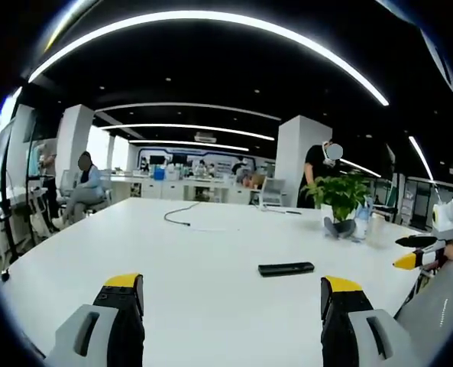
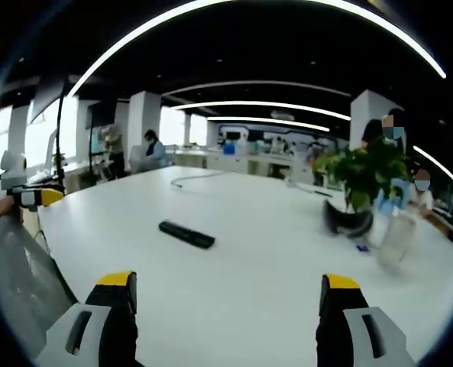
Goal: Press the specified remote control buttons in sequence, fully releasing each button before pressing the next.
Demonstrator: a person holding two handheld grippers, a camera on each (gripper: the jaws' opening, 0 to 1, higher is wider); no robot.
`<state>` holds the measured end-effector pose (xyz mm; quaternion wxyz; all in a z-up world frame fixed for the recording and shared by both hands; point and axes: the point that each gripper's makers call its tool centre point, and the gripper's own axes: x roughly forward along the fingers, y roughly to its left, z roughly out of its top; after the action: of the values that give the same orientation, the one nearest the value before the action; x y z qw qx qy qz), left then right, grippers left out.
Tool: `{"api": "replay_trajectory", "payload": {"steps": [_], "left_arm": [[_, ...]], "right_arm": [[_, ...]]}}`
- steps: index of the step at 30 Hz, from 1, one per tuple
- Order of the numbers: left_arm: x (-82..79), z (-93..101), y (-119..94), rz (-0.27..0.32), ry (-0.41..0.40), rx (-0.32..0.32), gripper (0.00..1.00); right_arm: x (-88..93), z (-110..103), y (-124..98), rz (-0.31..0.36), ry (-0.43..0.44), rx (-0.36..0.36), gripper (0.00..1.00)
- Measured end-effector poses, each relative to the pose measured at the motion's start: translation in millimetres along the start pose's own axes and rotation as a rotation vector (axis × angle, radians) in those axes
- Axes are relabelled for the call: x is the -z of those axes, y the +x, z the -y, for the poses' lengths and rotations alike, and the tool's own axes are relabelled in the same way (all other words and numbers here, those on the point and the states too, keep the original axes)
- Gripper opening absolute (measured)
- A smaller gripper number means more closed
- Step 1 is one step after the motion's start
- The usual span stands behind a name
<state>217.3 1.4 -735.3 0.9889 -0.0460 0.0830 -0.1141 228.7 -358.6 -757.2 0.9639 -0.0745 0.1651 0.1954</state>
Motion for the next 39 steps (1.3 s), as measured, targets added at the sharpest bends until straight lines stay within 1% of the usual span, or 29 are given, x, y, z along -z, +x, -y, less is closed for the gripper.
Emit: {"api": "replay_trajectory", "payload": {"steps": [3,5,9,13,16,18,21,30,39], "left_arm": [[-0.8,0.1,-0.3,0.004,0.001,-0.003,1.0],[-2.1,0.2,-0.3,0.005,-0.001,-0.007,1.0],[0.4,1.3,0.2,-0.009,0.005,0.003,1.0],[0.9,-0.4,-0.1,-0.011,0.003,-0.001,1.0],[2.4,-2.4,-0.3,-0.016,-0.012,-0.008,1.0],[2.0,-3.3,-0.6,-0.014,-0.007,-0.012,1.0],[2.3,-1.0,-0.3,-0.02,-0.005,-0.007,1.0],[4.3,1.2,-0.3,-0.035,-0.007,0.0,1.0],[5.7,1.9,0.0,-0.041,0.01,0.003,1.0]], "right_arm": [[1.5,-1.9,1.0,-0.01,-0.009,-0.009,0.99],[3.1,-5.9,2.1,-0.017,-0.009,-0.031,0.99],[2.4,-13.5,3.4,-0.019,-0.042,-0.061,0.99],[2.3,-11.7,2.9,-0.016,-0.032,-0.054,0.99],[3.8,-12.7,3.2,-0.024,-0.032,-0.059,0.99],[4.5,-13.8,3.5,-0.03,-0.038,-0.064,0.99],[5.6,-13.9,3.6,-0.037,-0.039,-0.065,0.99],[6.5,-6.7,2.0,-0.036,-0.012,-0.033,0.99],[7.3,-8.3,2.6,-0.04,-0.017,-0.042,0.99]]}}
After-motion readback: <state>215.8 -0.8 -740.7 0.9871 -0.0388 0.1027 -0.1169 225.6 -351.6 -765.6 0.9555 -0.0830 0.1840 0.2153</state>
